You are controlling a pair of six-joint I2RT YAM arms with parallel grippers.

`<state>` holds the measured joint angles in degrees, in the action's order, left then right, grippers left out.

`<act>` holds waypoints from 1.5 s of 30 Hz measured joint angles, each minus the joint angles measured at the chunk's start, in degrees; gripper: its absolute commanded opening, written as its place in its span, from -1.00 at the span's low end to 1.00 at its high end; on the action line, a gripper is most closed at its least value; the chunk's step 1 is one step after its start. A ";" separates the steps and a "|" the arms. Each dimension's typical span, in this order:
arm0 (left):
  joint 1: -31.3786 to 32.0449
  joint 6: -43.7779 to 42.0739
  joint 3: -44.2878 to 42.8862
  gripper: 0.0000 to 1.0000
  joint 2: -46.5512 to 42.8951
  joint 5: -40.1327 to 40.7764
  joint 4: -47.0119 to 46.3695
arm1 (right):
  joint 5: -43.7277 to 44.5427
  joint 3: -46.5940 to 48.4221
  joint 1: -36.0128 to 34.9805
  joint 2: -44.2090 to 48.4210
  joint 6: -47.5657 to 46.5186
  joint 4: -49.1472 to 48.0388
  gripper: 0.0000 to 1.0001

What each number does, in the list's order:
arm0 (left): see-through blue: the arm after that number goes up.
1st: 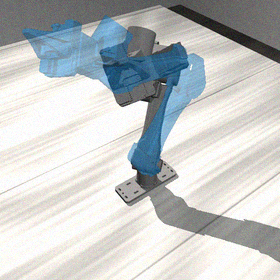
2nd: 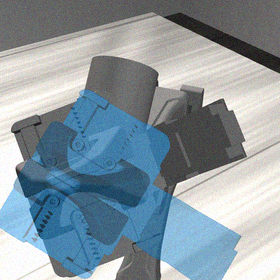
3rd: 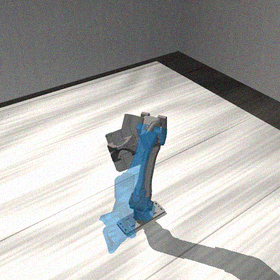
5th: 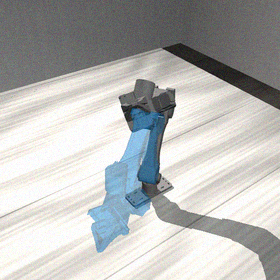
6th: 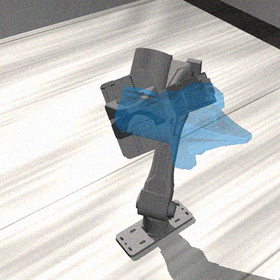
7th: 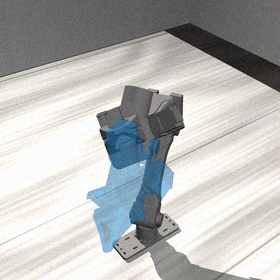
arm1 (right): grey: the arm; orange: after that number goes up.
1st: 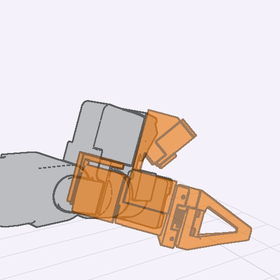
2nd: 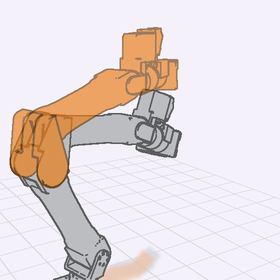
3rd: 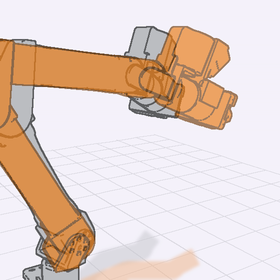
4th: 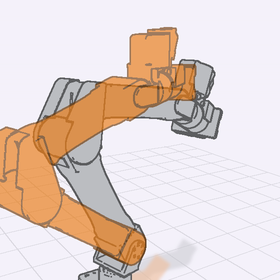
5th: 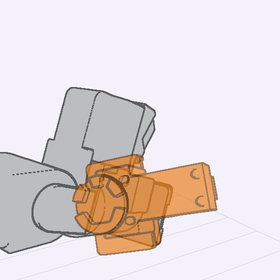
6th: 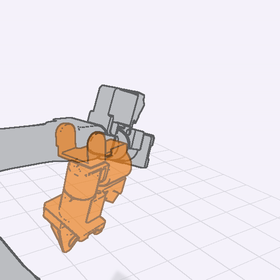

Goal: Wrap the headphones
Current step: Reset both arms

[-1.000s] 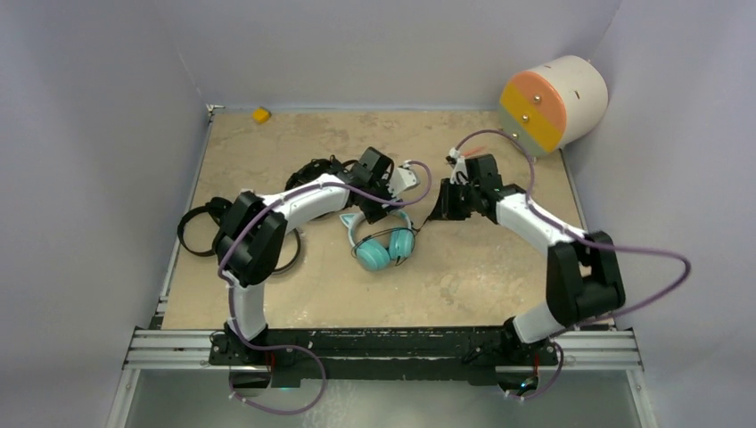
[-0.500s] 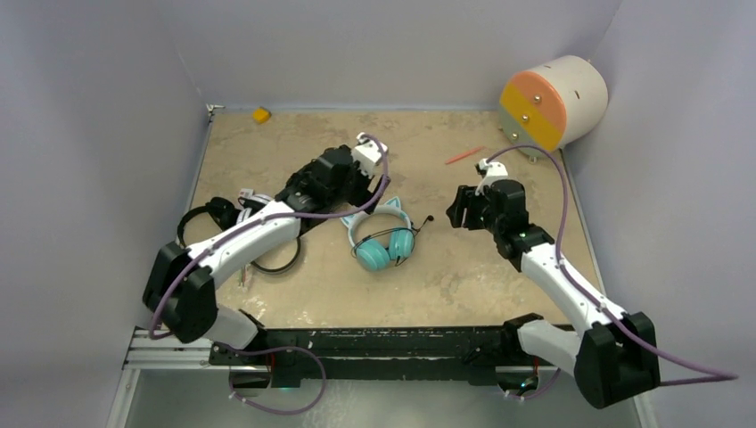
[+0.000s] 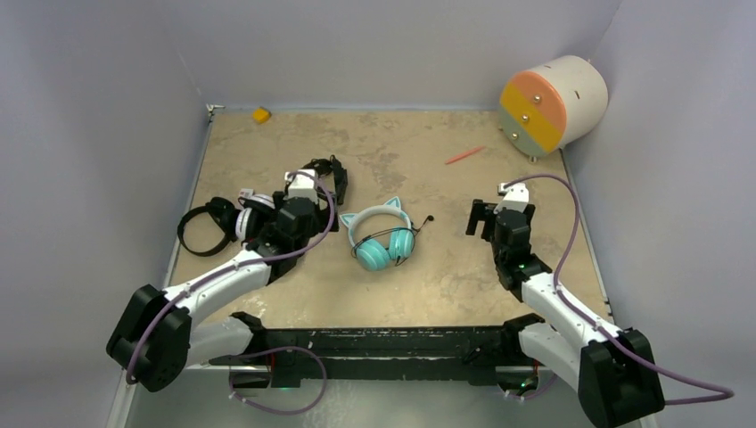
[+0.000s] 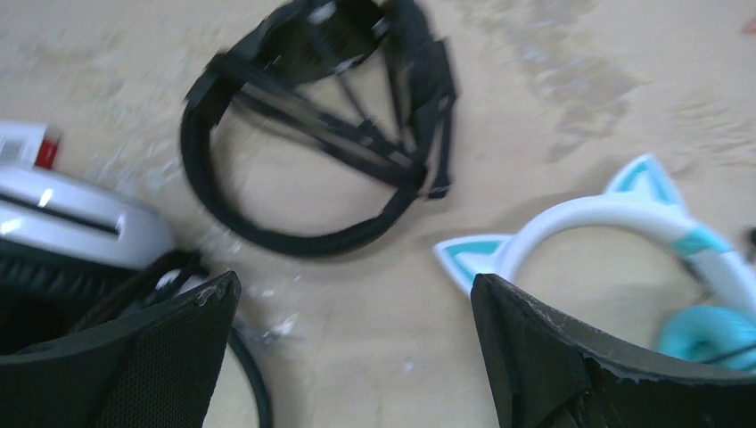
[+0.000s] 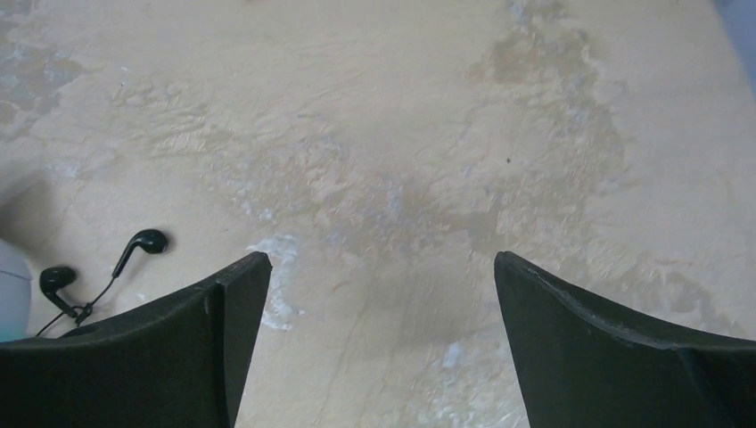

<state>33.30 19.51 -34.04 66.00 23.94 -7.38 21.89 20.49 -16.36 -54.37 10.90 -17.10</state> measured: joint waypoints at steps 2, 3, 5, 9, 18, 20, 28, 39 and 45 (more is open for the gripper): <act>-0.31 0.81 3.87 1.00 0.15 3.28 -2.23 | 0.09 -0.85 0.04 -0.31 -2.27 -2.84 0.98; -0.44 0.87 5.05 1.00 0.35 4.42 -2.93 | -0.09 -1.46 0.04 -0.83 -3.63 -4.79 0.98; -1.44 0.90 6.34 1.00 1.57 7.17 -4.42 | -0.13 -2.97 0.04 -2.45 -5.84 -8.74 0.97; -6.43 0.70 6.29 1.00 4.72 11.80 -8.44 | 0.00 -5.11 0.09 -7.85 -10.71 -15.72 0.95; -15.32 -7.32 11.85 1.00 4.85 12.50 -24.22 | -2.19 -4.24 11.13 -27.06 -13.00 -31.52 0.80; -17.35 -10.16 14.69 1.00 4.92 10.67 -29.24 | -2.89 -4.31 11.65 -29.42 -12.92 -35.67 0.94; -29.64 -14.73 20.02 1.00 12.92 -6.40 -51.69 | -4.00 -5.31 11.04 -37.11 -14.01 -48.59 0.98; -32.92 -16.17 16.96 0.98 24.35 -17.44 -63.23 | -3.98 -5.31 11.06 -37.13 -14.05 -51.25 0.98; -32.92 -16.26 17.00 0.99 24.44 -18.71 -63.32 | -3.98 -5.31 11.06 -37.13 -14.05 -51.41 0.98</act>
<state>0.38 3.25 -17.04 90.43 5.23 -70.70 17.91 15.18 -5.30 -91.50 -3.16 -68.51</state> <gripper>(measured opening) 0.993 0.987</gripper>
